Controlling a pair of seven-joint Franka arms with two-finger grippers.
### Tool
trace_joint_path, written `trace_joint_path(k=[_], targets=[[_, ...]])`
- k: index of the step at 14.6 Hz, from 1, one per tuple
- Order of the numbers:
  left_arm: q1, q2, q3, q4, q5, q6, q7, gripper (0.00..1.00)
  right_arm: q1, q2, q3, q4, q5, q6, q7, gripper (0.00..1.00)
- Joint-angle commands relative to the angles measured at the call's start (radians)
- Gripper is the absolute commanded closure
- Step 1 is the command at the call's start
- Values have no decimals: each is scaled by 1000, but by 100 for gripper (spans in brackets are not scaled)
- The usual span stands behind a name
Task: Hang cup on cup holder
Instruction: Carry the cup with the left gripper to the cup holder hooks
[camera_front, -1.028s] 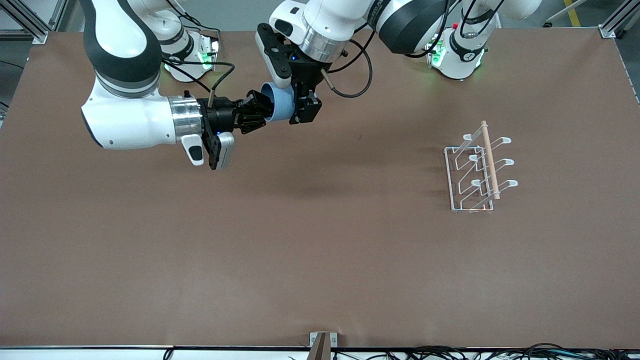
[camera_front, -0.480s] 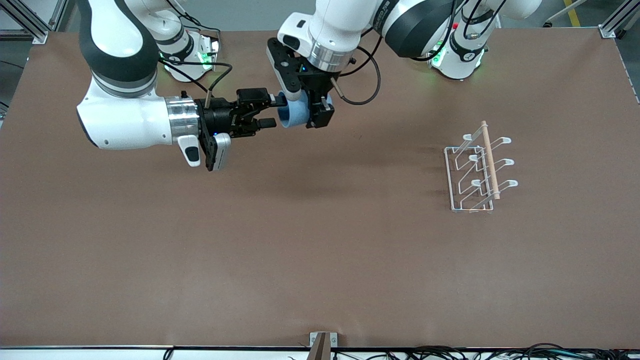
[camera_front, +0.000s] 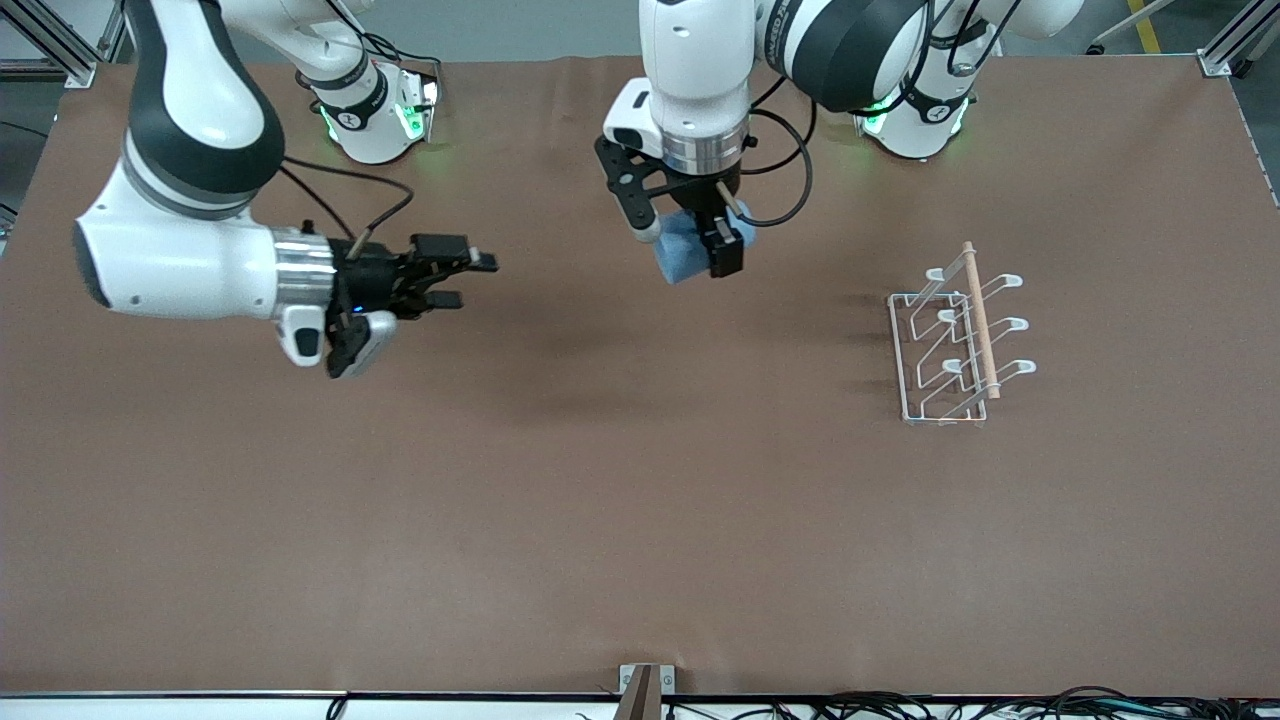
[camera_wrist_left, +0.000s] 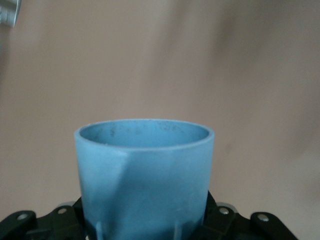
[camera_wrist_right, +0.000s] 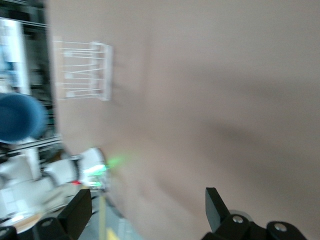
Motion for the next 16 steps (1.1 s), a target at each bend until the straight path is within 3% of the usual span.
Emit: trace_joint_path(k=[1,4,7,9,12,14,16], targets=[[44,1,-3,11,93,-112,72,40,-44,-63,14,-8,-278,52,13,0],[87,4,-3,-18,236,-140,242,40,-117,-86,14,30,-448,54,8,0],[136,10,-3,-64,366,-182,287,40,-166,-82,14,154,-620,41,14,0],[142,15,-3,-96,487,-200,313,40,-211,-78,14,243,-644,8,11,0],[141,32,-3,-152,613,-217,352,39,-245,-75,15,387,-659,-156,13,0],[144,52,-3,-193,670,-226,358,39,-234,-75,18,397,-737,-175,13,0],[167,85,-3,-219,716,-226,358,39,-231,-75,25,400,-754,-178,59,0]])
